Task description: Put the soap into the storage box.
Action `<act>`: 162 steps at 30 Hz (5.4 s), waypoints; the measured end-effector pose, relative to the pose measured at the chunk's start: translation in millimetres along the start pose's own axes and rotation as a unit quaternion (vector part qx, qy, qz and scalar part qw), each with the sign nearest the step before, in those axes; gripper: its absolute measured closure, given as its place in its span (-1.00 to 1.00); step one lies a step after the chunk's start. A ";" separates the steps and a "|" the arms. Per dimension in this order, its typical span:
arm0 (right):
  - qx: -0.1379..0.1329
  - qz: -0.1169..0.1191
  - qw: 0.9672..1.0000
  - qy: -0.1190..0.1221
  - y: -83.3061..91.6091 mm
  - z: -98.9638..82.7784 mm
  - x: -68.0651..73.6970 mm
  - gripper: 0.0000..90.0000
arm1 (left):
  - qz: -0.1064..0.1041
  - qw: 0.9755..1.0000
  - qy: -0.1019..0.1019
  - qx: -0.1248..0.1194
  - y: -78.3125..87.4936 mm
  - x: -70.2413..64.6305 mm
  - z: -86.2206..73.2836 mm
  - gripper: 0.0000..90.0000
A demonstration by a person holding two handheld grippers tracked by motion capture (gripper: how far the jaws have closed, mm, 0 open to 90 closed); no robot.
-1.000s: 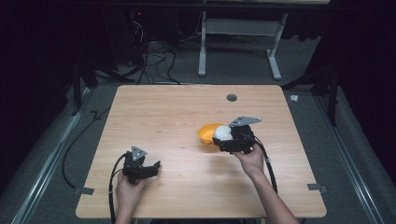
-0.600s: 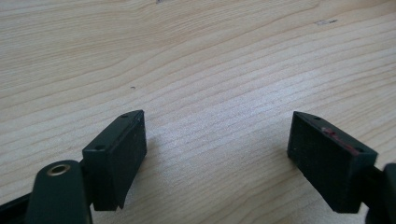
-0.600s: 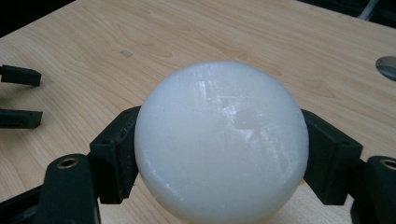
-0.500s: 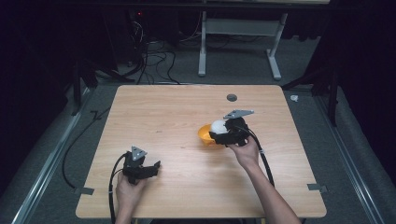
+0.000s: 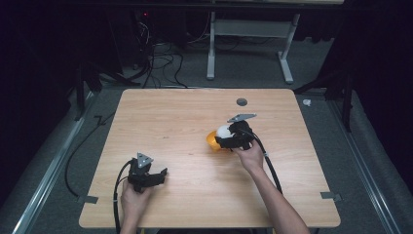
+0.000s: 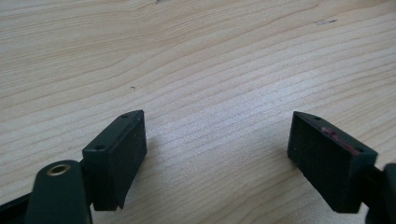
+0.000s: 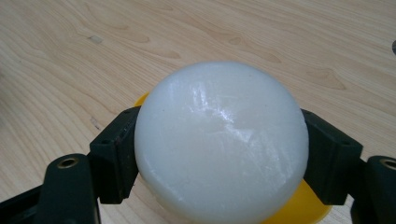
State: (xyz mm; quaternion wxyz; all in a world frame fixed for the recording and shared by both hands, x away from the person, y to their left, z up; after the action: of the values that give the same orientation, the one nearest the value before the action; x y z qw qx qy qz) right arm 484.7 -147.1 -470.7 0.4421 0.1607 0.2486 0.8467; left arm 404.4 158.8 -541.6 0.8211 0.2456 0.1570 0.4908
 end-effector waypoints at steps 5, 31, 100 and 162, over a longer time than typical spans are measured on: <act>0.006 -0.005 1.000 -0.003 -6.1 -2.5 -1.1 -0.45 | 0.000 1.000 0.000 0.000 0.0 0.0 0.0 -0.55; 0.028 -0.016 0.999 -0.017 -25.4 -11.9 -5.8 -0.45 | 0.000 1.000 0.001 0.000 0.0 -0.1 -0.1 -0.55; -0.055 -0.011 0.998 -0.018 35.8 7.9 -17.3 -0.41 | 0.000 1.000 0.000 0.000 0.0 0.0 0.0 -0.55; -0.110 -0.050 0.991 -0.050 117.1 -23.6 -48.0 -0.35 | 0.001 1.000 -0.001 -0.001 -0.2 -0.2 0.0 -0.55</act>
State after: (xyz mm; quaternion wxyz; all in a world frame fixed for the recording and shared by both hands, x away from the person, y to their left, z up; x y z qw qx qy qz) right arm 421.5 -250.3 -426.7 0.5107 0.1401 0.1393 0.8367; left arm 404.4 158.6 -541.7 0.8211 0.2454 0.1559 0.4912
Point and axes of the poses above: each handheld gripper's, and its own axes: y roughly backward along the jaws, z roughly out of its top, x roughly to its left, the point moved 5 cm from there along -y, roughly forward along the jaws, and after that the axes turned 9 degrees about -x, right-handed, at the moved point
